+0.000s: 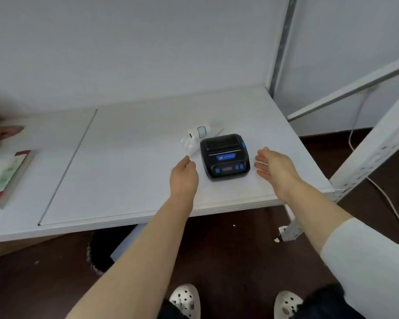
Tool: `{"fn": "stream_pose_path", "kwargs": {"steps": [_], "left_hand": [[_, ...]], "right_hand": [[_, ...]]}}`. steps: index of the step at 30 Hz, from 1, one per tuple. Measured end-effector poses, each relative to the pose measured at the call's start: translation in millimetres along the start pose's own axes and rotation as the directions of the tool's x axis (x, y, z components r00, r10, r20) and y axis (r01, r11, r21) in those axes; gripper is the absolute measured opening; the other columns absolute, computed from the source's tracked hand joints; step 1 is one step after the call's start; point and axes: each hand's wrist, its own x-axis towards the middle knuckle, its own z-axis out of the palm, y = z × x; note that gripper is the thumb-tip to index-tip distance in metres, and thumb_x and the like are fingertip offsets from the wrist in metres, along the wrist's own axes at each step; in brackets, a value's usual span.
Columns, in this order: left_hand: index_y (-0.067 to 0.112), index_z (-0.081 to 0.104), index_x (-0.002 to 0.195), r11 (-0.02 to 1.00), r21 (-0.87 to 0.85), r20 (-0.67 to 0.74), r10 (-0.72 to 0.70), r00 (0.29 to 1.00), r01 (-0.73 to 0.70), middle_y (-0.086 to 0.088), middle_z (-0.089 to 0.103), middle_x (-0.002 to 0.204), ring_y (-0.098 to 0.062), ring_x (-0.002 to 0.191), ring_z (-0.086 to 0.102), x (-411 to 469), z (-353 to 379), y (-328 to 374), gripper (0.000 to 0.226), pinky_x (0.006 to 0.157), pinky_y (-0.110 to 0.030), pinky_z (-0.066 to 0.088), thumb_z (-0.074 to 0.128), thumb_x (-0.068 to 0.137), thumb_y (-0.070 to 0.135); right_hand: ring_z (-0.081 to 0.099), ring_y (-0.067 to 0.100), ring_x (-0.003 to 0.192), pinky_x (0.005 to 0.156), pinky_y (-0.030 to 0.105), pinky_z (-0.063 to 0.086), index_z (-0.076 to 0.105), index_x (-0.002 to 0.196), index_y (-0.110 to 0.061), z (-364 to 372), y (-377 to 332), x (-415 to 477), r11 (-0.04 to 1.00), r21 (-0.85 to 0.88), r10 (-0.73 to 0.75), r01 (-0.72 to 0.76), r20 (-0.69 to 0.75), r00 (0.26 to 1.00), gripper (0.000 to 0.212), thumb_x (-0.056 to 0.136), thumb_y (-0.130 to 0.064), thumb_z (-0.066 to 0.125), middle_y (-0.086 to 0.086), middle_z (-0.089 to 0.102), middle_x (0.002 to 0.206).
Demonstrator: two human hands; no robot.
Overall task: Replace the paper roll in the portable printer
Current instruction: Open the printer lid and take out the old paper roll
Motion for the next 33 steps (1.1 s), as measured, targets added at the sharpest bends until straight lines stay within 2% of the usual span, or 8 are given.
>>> {"fn": "stream_pose_path", "kwargs": {"steps": [6,8,10,14,20,24,29,33], "left_hand": [[0.003,0.053,0.125,0.986,-0.165,0.038,-0.033,0.999,0.039,-0.011,0.053,0.136,-0.023,0.127,0.048,15,23,-11,0.04,0.11,-0.036,0.037,0.042,0.092,0.021],[0.013,0.066,0.081,0.987,-0.158,0.069,0.015,0.997,-0.004,0.003,0.068,0.087,-0.012,0.087,0.06,18,29,-10,0.029,0.088,-0.027,0.044,0.04,0.092,0.017],[0.023,0.049,0.057,0.984,-0.177,0.053,0.021,0.998,-0.011,0.011,0.05,0.056,-0.007,0.063,0.045,23,34,-11,0.039,0.071,-0.022,0.039,0.037,0.094,0.016],[0.021,0.063,0.083,0.99,-0.137,0.081,0.044,0.996,-0.032,0.008,0.061,0.08,-0.005,0.077,0.053,24,38,-11,0.031,0.074,-0.021,0.041,0.035,0.096,0.028],[0.001,0.051,0.08,0.992,-0.128,0.041,0.001,0.999,0.004,0.008,0.047,0.063,-0.005,0.059,0.041,8,36,-10,0.036,0.065,-0.027,0.044,0.035,0.098,0.029],[0.022,0.04,0.054,0.989,-0.145,0.044,0.007,0.999,0.0,0.011,0.04,0.042,-0.003,0.046,0.035,-2,32,-17,0.043,0.055,-0.019,0.032,0.036,0.097,0.026],[0.029,0.043,0.053,0.954,-0.296,0.048,-0.028,0.998,0.041,0.015,0.047,0.056,-0.008,0.065,0.041,9,25,-27,0.043,0.071,-0.024,0.035,0.04,0.096,0.025],[0.03,0.053,0.056,0.935,-0.349,0.091,-0.039,0.995,0.069,0.018,0.059,0.054,-0.002,0.07,0.048,18,27,-32,0.043,0.072,-0.021,0.038,0.039,0.097,0.03]], "right_hand": [[0.05,0.021,0.124,0.108,0.031,0.037,0.055,0.113,-0.005,5,11,14,0.987,0.16,0.013,-0.022,0.058,0.998,0.029,0.096,-0.024,0.042,0.009,0.056,0.129],[0.047,0.027,0.128,0.107,0.033,0.039,0.052,0.118,0.009,8,13,17,0.988,0.155,-0.007,-0.003,0.064,0.998,0.039,0.095,-0.021,0.043,0.015,0.054,0.131],[0.045,0.034,0.126,0.11,0.044,0.035,0.048,0.12,0.01,11,14,22,0.995,0.098,-0.011,0.006,0.051,0.999,0.042,0.091,-0.022,0.045,0.02,0.057,0.127],[0.053,0.021,0.088,0.108,0.052,0.036,0.064,0.085,-0.015,17,17,31,0.999,0.032,-0.026,0.024,0.077,0.997,0.022,0.084,-0.03,0.048,0.003,0.058,0.084],[0.061,0.026,0.101,0.099,0.043,0.046,0.064,0.095,-0.003,18,27,25,0.996,0.012,-0.083,0.083,-0.032,0.996,0.028,0.09,-0.023,0.046,0.011,0.069,0.096],[0.061,0.026,0.103,0.095,0.042,0.049,0.065,0.098,-0.008,15,29,17,0.999,-0.004,-0.044,0.044,-0.074,0.996,0.027,0.089,-0.024,0.046,0.012,0.068,0.103],[0.062,0.021,0.095,0.098,0.043,0.048,0.065,0.1,0.0,9,28,19,0.992,0.123,0.009,-0.005,-0.029,1.0,0.025,0.087,-0.016,0.053,0.01,0.068,0.094],[0.064,0.014,0.088,0.08,0.029,0.051,0.07,0.099,-0.008,13,26,22,0.978,0.205,0.015,-0.024,0.045,0.999,0.02,0.085,-0.016,0.059,0.002,0.07,0.087]]}}
